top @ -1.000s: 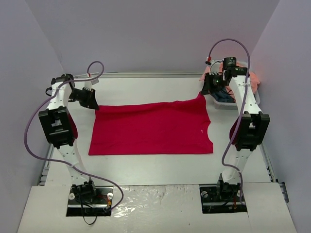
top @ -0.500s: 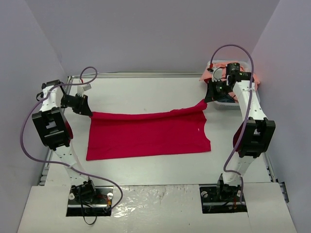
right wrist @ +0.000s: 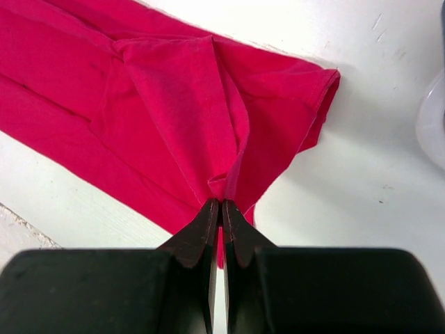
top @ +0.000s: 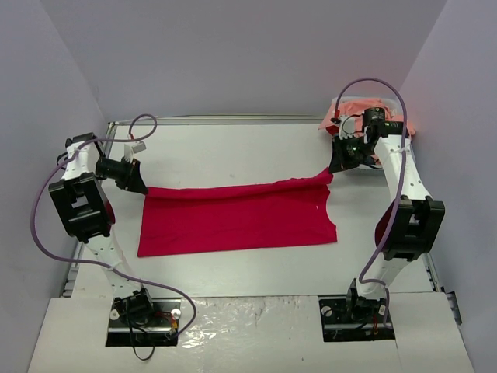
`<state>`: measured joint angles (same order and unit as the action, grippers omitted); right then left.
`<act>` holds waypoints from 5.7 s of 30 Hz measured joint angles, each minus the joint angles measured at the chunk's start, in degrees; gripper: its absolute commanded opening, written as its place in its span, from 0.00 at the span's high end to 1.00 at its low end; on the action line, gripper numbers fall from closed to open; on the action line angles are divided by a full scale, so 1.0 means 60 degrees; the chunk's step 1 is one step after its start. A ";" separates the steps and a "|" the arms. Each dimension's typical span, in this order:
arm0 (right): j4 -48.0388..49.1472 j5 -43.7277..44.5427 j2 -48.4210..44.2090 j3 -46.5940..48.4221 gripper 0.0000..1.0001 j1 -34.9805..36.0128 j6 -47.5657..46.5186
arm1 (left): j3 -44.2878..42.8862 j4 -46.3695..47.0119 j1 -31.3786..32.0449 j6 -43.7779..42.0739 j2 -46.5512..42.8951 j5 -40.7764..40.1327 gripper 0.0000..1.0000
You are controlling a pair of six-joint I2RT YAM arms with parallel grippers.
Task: Fold and stack the t-shirts
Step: Fold the other side of the tshirt into a rectangle
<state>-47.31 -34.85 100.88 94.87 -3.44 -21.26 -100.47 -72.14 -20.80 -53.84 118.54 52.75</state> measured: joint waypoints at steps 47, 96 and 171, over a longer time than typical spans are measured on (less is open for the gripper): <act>-0.0299 0.0342 -0.0871 -0.2659 1.00 0.0000 -0.1413 | 0.1985 -0.0474 -0.0597 -0.2280 -0.0444 -0.0007 0.98; 0.0310 0.0433 0.0732 -0.4051 0.75 0.0000 -0.2051 | 0.3453 0.1151 -0.0601 -0.2011 -0.0291 -0.1100 0.85; -0.0543 0.0229 0.1257 -0.0809 0.47 0.0947 -0.2790 | 0.5074 0.2608 -0.1304 0.2932 -0.7184 -0.0102 0.27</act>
<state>-50.57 -33.47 108.42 90.02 2.24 -38.00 -70.02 -56.49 -28.62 -36.25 75.44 52.14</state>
